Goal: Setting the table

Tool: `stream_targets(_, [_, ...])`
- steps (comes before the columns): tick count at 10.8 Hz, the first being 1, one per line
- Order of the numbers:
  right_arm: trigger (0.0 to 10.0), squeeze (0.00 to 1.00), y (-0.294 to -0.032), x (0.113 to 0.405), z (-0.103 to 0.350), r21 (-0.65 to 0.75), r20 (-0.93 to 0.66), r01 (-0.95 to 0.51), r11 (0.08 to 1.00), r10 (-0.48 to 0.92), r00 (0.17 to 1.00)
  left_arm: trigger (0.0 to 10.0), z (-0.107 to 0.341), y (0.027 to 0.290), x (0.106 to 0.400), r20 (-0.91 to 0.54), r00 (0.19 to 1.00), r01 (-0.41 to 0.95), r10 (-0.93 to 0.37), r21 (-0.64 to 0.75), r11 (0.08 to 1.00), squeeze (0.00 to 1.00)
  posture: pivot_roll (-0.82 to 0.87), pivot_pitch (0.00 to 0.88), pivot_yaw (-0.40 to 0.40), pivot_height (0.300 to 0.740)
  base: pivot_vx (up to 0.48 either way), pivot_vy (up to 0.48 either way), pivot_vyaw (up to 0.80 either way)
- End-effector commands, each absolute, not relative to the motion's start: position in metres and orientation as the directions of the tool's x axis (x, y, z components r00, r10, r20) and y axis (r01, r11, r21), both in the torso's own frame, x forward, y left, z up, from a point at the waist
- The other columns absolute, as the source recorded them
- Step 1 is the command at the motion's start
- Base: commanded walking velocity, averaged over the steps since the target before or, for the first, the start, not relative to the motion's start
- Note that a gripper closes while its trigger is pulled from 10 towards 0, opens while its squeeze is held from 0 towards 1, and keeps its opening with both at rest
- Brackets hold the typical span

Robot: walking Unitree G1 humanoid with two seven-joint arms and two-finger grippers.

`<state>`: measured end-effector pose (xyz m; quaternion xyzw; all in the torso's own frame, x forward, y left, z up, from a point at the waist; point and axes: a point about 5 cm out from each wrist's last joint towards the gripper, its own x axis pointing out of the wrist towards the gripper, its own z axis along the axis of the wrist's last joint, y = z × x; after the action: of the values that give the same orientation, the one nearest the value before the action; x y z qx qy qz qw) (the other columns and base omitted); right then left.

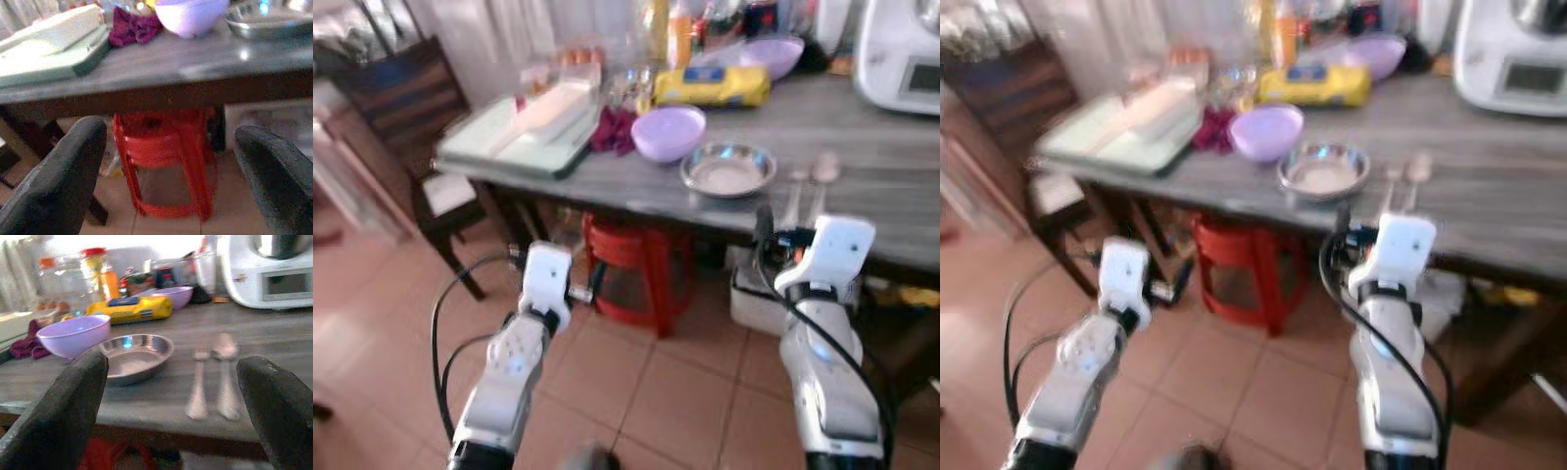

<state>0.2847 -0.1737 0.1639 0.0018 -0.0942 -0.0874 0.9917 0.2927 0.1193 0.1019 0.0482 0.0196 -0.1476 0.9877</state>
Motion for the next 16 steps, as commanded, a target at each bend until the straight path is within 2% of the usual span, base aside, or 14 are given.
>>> stream_targets(1, [10.0, 0.0, -0.173, 0.285, 0.164, 0.022, 0.183, 0.178, 0.984, -0.179, 0.967, 10.0, 0.108, 0.123, 0.297, -0.037, 0.96, 0.28, -0.278, 0.114, 0.953, 0.0, -0.11, 0.07, 0.136, 0.74, -0.326, 0.0, 0.0])
stream_targets(6, [10.0, 0.0, -0.174, 0.288, 0.162, 0.021, 0.171, 0.207, 0.978, -0.207, 0.963, 10.0, 0.107, 0.124, 0.298, -0.036, 0.959, 0.283, -0.281, 0.125, 0.951, 0.0, -0.11, 0.074, 0.136, 0.74, -0.32, 0.0, 0.0])
stream_targets(11, [10.0, 0.0, -0.175, 0.289, 0.157, 0.024, 0.142, 0.218, 0.976, -0.219, 0.965, 10.0, 0.109, 0.126, 0.301, -0.014, 0.957, 0.289, -0.288, 0.077, 0.954, 0.0, -0.11, 0.077, 0.14, 0.74, 0.0, 0.0, 0.0])
stream_targets(15, [10.0, 0.0, -0.174, 0.287, 0.156, 0.028, 0.137, 0.192, 0.981, -0.194, 0.971, 10.0, 0.109, 0.113, 0.299, 0.003, 0.947, 0.32, -0.32, 0.049, 0.946, 0.0, -0.11, 0.079, 0.135, 0.74, 0.0, 0.0, 0.0])
stream_targets(16, [10.0, 0.0, -0.175, 0.288, 0.156, 0.03, 0.137, 0.192, 0.981, -0.195, 0.971, 10.0, 0.109, 0.109, 0.298, 0.007, 0.941, 0.339, -0.339, 0.041, 0.94, 0.0, -0.11, 0.08, 0.134, 0.74, 0.0, 0.0, -0.8])
